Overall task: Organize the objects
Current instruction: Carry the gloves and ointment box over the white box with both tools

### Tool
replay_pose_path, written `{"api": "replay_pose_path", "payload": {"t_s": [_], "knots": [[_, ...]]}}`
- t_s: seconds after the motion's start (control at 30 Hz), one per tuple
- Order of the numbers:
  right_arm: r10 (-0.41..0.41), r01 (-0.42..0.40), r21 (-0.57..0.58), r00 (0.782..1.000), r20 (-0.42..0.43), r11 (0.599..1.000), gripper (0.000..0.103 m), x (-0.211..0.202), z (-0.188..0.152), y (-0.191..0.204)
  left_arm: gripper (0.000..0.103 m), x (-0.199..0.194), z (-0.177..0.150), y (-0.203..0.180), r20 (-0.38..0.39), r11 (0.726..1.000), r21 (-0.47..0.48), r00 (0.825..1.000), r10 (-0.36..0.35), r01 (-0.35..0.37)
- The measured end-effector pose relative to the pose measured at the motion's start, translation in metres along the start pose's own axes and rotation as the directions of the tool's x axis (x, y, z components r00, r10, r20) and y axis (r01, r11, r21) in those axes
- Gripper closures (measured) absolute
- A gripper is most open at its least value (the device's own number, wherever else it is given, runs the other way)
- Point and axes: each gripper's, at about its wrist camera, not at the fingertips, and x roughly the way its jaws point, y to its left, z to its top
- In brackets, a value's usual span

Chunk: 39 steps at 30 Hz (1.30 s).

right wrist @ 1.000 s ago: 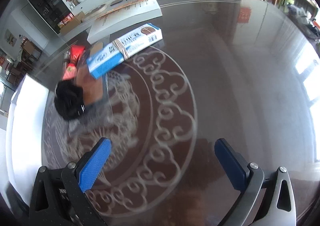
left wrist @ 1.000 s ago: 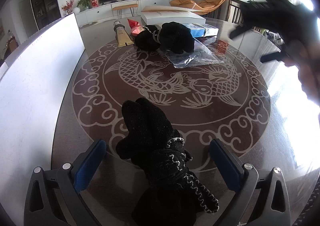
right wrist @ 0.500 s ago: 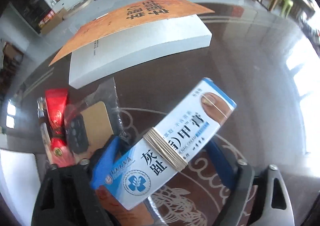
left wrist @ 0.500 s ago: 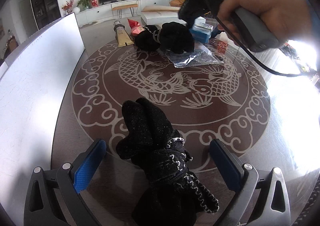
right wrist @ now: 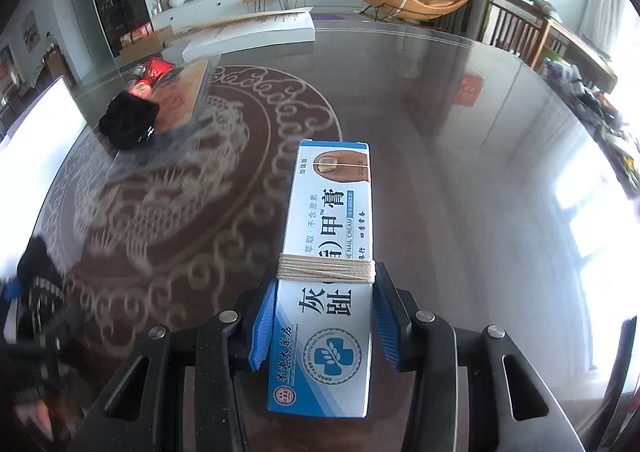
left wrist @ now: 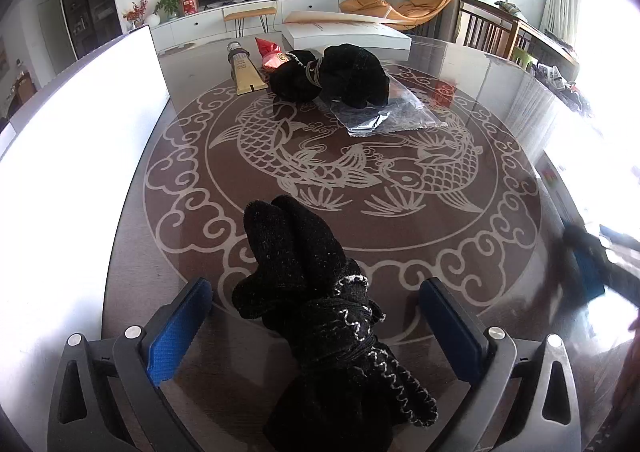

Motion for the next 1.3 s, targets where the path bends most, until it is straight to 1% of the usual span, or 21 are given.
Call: {"api": "replay_pose_path", "payload": {"t_s": [0.07, 0.17, 0.2, 0.27, 0.33, 0.37, 0.5, 0.57, 0.6, 0.63, 0.67, 0.7, 0.73, 0.77, 0.9, 1.0, 1.07, 1.1, 1.17, 1.23, 1.3], "knots": [[0.014, -0.015, 0.023, 0.999, 0.043, 1.000, 0.058, -0.024, -0.034, 0.002, 0.000, 0.000, 0.000, 0.000, 0.000, 1.000, 0.000, 1.000, 0.000, 0.000], [0.093, -0.096, 0.061, 0.994, 0.056, 0.994, 0.056, -0.040, -0.053, 0.005, 0.000, 0.000, 0.000, 0.000, 0.000, 1.000, 0.000, 1.000, 0.000, 0.000], [0.129, -0.134, 0.084, 0.990, 0.055, 0.987, 0.052, -0.043, -0.057, -0.002, 0.000, 0.000, 0.000, 0.001, 0.000, 1.000, 0.000, 1.000, -0.001, 0.001], [0.163, -0.167, 0.126, 0.986, 0.044, 0.978, 0.031, -0.042, -0.055, -0.014, 0.000, 0.001, 0.001, 0.001, -0.014, 1.000, 0.016, 1.000, -0.015, 0.015], [0.177, -0.179, 0.165, 0.984, 0.029, 0.970, 0.030, -0.040, -0.050, -0.022, 0.000, 0.000, 0.004, 0.002, -0.076, 0.998, 0.053, 0.996, -0.043, 0.047], [0.181, -0.181, 0.172, 0.983, 0.014, 0.968, 0.030, -0.038, -0.047, -0.024, 0.000, 0.000, 0.005, 0.004, -0.095, 0.998, 0.038, 0.994, -0.047, 0.051], [0.135, -0.129, 0.085, 0.988, -0.072, 0.988, 0.030, -0.030, -0.042, -0.007, 0.000, -0.002, 0.012, 0.016, -0.115, 0.995, -0.059, 0.989, -0.093, 0.087], [0.102, -0.099, 0.029, 0.988, -0.112, 0.995, 0.030, -0.026, -0.039, 0.007, 0.000, 0.002, 0.016, 0.014, -0.144, 0.998, -0.035, 0.987, -0.065, 0.060], [0.073, -0.074, -0.002, 0.989, -0.131, 0.997, 0.030, -0.024, -0.039, 0.013, 0.000, 0.005, 0.016, 0.008, -0.166, 1.000, 0.011, 0.986, -0.026, 0.028], [0.046, -0.051, -0.030, 0.988, -0.146, 0.998, 0.030, -0.024, -0.040, 0.017, 0.000, 0.005, 0.015, 0.005, -0.162, 0.999, 0.049, 0.987, -0.013, 0.022], [0.031, -0.038, -0.041, 0.988, -0.151, 0.998, 0.036, -0.025, -0.042, 0.019, 0.009, 0.000, 0.012, 0.003, -0.141, 0.997, 0.066, 0.990, -0.029, 0.038], [0.020, -0.026, -0.043, 0.990, -0.140, 0.999, 0.045, -0.029, -0.045, 0.019, 0.038, -0.006, 0.009, 0.004, -0.107, 0.996, 0.070, 0.993, -0.041, 0.048], [0.014, -0.019, -0.039, 0.991, -0.134, 0.999, 0.058, -0.032, -0.047, 0.017, 0.067, -0.013, 0.007, 0.003, -0.077, 0.995, 0.083, 0.996, -0.047, 0.054], [0.036, -0.038, -0.015, 0.990, -0.139, 0.999, 0.059, -0.035, -0.049, 0.013, 0.067, -0.018, 0.006, 0.003, -0.074, 0.994, 0.090, 0.996, -0.052, 0.059], [0.159, -0.150, 0.087, 0.981, -0.109, 0.985, 0.059, -0.050, -0.050, -0.001, 0.067, -0.046, 0.001, 0.007, -0.028, 0.983, 0.028, 0.983, -0.180, 0.181], [0.256, -0.247, 0.126, 0.964, -0.067, 0.961, 0.059, -0.072, -0.039, 0.006, 0.067, -0.091, 0.002, 0.019, 0.032, 0.954, -0.035, 0.954, -0.297, 0.298], [0.310, -0.304, 0.112, 0.950, -0.036, 0.946, 0.059, -0.089, -0.026, 0.024, 0.067, -0.128, 0.003, 0.032, 0.080, 0.938, -0.046, 0.937, -0.339, 0.343], [0.339, -0.335, 0.101, 0.940, -0.025, 0.937, 0.059, -0.097, -0.019, 0.035, 0.067, -0.144, 0.006, 0.042, 0.103, 0.936, -0.047, 0.934, -0.343, 0.349], [0.411, -0.410, 0.067, 0.911, -0.004, 0.909, 0.059, -0.114, -0.004, 0.066, 0.067, -0.179, 0.007, 0.070, 0.152, 0.945, -0.050, 0.938, -0.312, 0.323], [0.485, -0.485, 0.025, 0.874, 0.006, 0.874, 0.059, -0.127, 0.011, 0.103, 0.067, -0.204, 0.005, 0.104, 0.181, 0.964, -0.067, 0.954, -0.241, 0.257], [0.568, -0.568, -0.028, 0.823, -0.003, 0.823, 0.059, -0.139, 0.025, 0.147, 0.067, -0.217, -0.001, 0.142, 0.180, 0.979, -0.105, 0.971, -0.156, 0.177]]}}
